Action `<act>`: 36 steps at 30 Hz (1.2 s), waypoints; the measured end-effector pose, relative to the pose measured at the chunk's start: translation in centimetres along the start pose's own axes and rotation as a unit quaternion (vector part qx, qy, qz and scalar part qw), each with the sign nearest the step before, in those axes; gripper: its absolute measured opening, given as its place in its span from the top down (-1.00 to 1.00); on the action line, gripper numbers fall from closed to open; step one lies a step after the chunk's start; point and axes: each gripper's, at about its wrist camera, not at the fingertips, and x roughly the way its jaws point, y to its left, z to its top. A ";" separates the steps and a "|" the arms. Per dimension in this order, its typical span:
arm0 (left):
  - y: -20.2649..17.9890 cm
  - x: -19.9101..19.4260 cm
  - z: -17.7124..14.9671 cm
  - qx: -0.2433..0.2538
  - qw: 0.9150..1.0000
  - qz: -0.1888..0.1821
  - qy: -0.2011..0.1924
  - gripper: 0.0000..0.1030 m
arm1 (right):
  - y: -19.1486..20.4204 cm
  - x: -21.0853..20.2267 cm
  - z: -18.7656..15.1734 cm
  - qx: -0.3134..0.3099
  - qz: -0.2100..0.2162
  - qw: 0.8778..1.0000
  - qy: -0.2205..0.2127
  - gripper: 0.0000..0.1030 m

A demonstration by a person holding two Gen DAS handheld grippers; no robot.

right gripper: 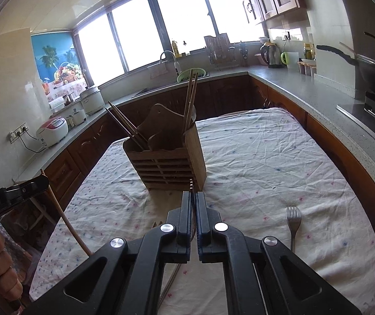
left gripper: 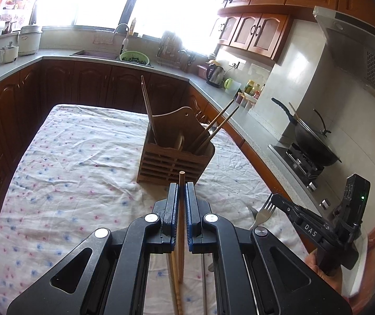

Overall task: Organize utensils
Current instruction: 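Lift the fork and chopstick and carry both over the wooden holder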

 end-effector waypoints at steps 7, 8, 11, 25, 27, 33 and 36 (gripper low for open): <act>0.1 -1.1 1.2 -0.002 1.000 0.001 -0.022 0.92 | 0.9 -0.7 1.3 -0.015 0.001 1.000 -0.024 0.94; 0.1 -1.1 1.3 -0.002 1.000 0.001 -0.023 0.92 | 1.0 -0.7 1.4 -0.016 0.001 1.000 -0.026 0.94; 0.2 -1.2 1.8 -0.002 1.000 0.002 -0.029 0.92 | 1.2 -0.7 1.8 -0.018 0.003 0.999 -0.032 0.94; 0.4 -2.0 5.7 -0.002 0.997 0.002 -0.073 0.92 | 1.6 -0.1 4.5 -0.028 -0.005 0.997 -0.068 0.94; 0.4 -2.1 6.6 -0.001 0.997 0.003 -0.083 0.92 | 1.8 0.0 5.1 -0.030 -0.008 0.997 -0.078 0.94; 1.1 -2.0 9.8 -0.005 0.993 0.008 -0.114 0.92 | 2.2 0.8 7.7 -0.037 -0.016 0.993 -0.111 0.94; 1.6 -1.5 11.5 -0.012 0.991 0.012 -0.130 0.92 | 2.6 1.4 9.2 -0.044 -0.021 0.990 -0.129 0.94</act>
